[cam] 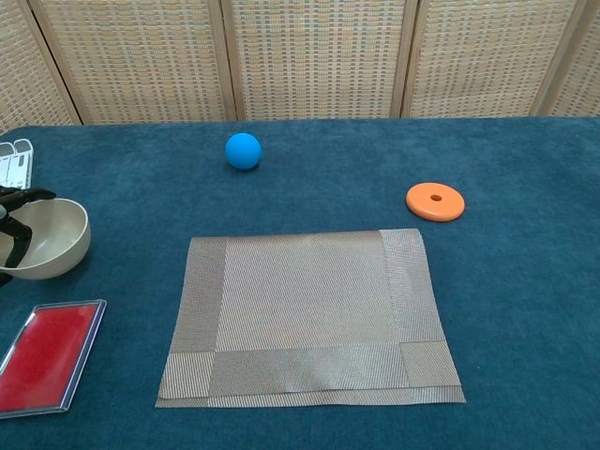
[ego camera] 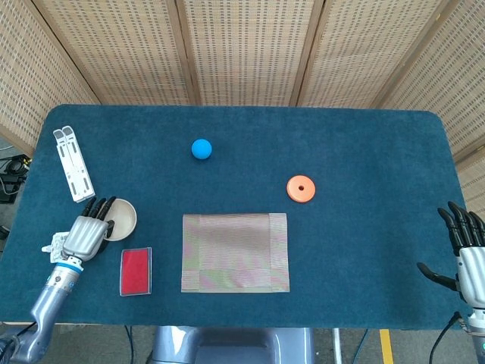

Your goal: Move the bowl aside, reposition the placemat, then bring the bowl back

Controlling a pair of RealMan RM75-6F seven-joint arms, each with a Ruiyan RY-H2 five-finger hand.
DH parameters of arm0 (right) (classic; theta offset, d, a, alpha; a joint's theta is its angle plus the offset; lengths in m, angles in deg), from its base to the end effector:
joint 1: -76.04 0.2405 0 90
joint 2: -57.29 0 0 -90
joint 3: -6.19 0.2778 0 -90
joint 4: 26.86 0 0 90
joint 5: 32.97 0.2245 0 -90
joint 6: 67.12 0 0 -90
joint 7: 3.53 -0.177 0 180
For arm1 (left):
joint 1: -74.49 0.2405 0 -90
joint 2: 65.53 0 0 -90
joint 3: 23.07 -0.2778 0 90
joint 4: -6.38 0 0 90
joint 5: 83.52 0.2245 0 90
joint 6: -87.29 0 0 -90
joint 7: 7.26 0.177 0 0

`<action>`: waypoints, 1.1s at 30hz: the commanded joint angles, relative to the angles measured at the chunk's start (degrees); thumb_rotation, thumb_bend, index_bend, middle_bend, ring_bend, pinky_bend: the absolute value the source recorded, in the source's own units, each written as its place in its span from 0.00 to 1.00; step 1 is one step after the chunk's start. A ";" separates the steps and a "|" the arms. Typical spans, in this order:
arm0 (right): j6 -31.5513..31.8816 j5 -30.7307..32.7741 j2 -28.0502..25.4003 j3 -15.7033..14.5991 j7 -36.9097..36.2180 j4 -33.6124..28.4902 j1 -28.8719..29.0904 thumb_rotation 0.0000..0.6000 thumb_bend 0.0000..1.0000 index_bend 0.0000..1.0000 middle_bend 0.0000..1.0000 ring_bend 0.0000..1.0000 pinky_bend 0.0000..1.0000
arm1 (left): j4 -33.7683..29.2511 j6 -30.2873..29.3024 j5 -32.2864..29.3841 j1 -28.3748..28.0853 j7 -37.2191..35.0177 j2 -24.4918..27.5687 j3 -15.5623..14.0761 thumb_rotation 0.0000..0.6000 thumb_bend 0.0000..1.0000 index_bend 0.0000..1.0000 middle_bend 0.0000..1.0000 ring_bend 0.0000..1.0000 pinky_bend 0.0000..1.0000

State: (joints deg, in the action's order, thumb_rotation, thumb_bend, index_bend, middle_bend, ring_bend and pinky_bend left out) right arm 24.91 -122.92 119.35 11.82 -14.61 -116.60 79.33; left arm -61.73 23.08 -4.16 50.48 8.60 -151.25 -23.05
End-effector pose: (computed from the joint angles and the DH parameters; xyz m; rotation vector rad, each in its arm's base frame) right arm -0.3282 -0.2166 0.1947 1.3060 -0.8451 1.1203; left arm -0.3349 0.3207 0.0037 -1.7960 -0.7259 -0.5884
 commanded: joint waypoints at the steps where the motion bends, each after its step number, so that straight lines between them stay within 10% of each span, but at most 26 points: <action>1: 0.17 -0.06 0.00 0.04 -0.17 0.03 -0.04 1.00 0.07 0.04 0.00 0.00 0.00 | -0.59 -0.27 0.47 0.04 -0.49 0.30 -0.03 1.00 0.10 0.44 0.00 0.00 0.00; 7: 0.38 -0.29 0.03 0.02 -0.36 0.06 -0.07 1.00 0.07 0.04 0.00 0.00 0.00 | -3.29 -2.04 2.14 -0.09 -2.06 2.95 0.49 1.00 0.01 0.18 0.00 0.00 0.00; 12: 0.67 -0.40 -0.07 0.00 -0.51 -0.07 -0.19 1.00 0.07 0.04 0.00 0.00 0.00 | -7.01 -4.35 4.63 -0.11 -4.58 5.81 0.68 1.00 0.01 0.15 0.00 0.00 0.00; 33: 0.00 0.71 -0.87 0.18 -1.56 -0.54 -0.30 1.00 0.07 0.04 0.00 0.00 0.00 | -24.57 -1.95 9.61 -0.85 15.45 -1.19 -3.40 1.00 0.13 0.49 0.00 0.00 0.00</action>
State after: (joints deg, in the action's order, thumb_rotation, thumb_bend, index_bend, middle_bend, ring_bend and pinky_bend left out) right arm 24.94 -122.25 118.52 11.98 -16.14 -117.10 79.03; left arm -85.39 19.49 5.95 49.60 20.50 -149.48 -25.43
